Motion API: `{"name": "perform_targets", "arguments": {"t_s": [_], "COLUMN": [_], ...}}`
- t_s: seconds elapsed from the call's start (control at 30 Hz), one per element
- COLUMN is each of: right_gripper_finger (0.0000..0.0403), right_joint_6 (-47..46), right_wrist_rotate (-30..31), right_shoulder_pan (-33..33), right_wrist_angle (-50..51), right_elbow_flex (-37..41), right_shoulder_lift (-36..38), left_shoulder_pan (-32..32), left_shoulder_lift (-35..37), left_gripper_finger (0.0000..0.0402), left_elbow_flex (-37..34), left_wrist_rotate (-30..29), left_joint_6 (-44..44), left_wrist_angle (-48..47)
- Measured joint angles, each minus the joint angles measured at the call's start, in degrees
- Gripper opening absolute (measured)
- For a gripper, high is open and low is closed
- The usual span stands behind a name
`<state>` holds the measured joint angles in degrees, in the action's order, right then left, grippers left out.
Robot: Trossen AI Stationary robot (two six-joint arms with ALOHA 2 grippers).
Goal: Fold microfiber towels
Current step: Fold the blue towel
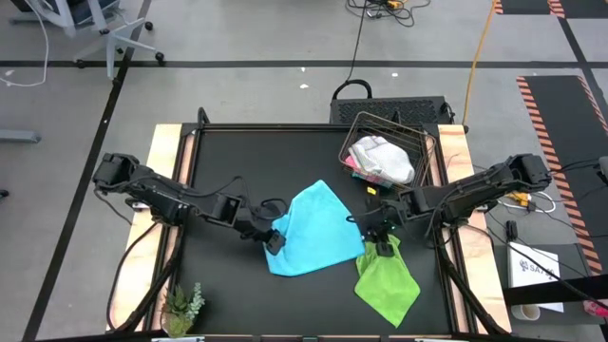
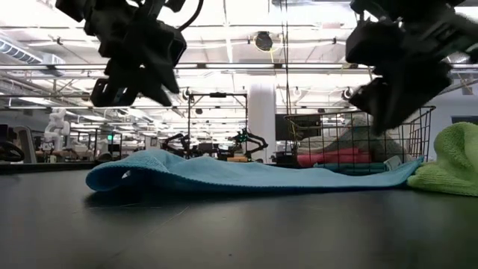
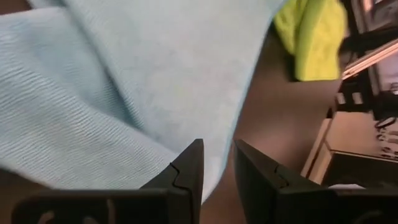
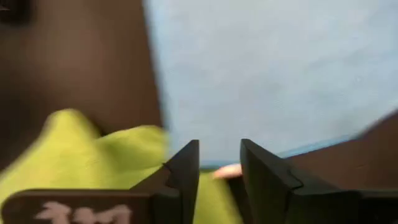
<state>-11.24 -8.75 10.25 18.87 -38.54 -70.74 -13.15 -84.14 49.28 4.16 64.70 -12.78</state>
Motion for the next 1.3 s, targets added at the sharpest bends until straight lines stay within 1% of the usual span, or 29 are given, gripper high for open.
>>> {"name": "perform_targets", "arguments": {"t_s": [0.03,0.1,0.17,0.33,0.5,0.67,0.77,0.83,0.9,1.07,1.17,1.23,1.3], "right_gripper_finger": [0.0115,0.0126,0.013,0.0127,0.0098,0.0056,0.0031,0.0016,0.0005,0.0003,0.0001,0.0001,0.0001], "right_joint_6": [1.86,5.62,6.38,6.0,6.44,6.17,4.28,2.68,1.1,-0.52,-0.89,-1.5,-1.2], "right_wrist_rotate": [2.55,6.57,8.76,8.88,8.7,8.59,8.48,7.21,4.18,-3.16,-6.46,-6.67,-6.29], "right_shoulder_pan": [-0.2,-1.06,-2.16,-4.81,-6.25,-6.83,-6.86,-6.85,-6.81,-4.94,-3.61,-2.91,-2.57], "right_wrist_angle": [-0.76,-4.08,-8.03,-14.81,-22.03,-31.84,-34.59,-34.1,-32.37,-21.61,-18.31,-17.77,-17.68], "right_elbow_flex": [0.0,0.0,0.0,-0.04,-0.04,-0.04,-0.04,-0.04,-0.26,-0.32,-0.24,-0.21,-0.2], "right_shoulder_lift": [0.0,0.0,0.0,-2.5,-10.46,-19.63,-23.75,-25.63,-26.47,-26.29,-25.06,-24.17,-23.14], "left_shoulder_pan": [0.0,-0.03,0.03,0.79,2.15,3.53,3.9,4.15,4.19,4.07,4.04,4.04,4.05], "left_shoulder_lift": [0.0,0.0,0.0,0.0,0.04,0.04,0.04,0.04,0.04,0.04,0.04,0.04,0.04], "left_gripper_finger": [0.0086,0.0086,0.0086,0.0086,0.0086,0.0086,0.0086,0.0086,0.0086,0.0086,0.0086,0.0086,0.0086], "left_elbow_flex": [0.0,0.0,0.0,0.0,0.0,0.0,0.0,0.0,0.0,0.0,0.0,0.0,0.0], "left_wrist_rotate": [-0.21,-2.77,-5.89,-12.68,-17.73,-18.83,-19.58,-19.64,-19.5,-19.22,-18.76,-18.43,-16.18], "left_joint_6": [-0.18,-0.49,-0.23,1.44,1.47,1.51,1.33,0.88,0.88,1.36,1.48,2.08,3.46], "left_wrist_angle": [-1.05,-3.69,-5.75,-7.44,-7.19,-7.31,-7.34,-7.45,-7.45,-7.66,-7.72,-8.19,-8.17]}}
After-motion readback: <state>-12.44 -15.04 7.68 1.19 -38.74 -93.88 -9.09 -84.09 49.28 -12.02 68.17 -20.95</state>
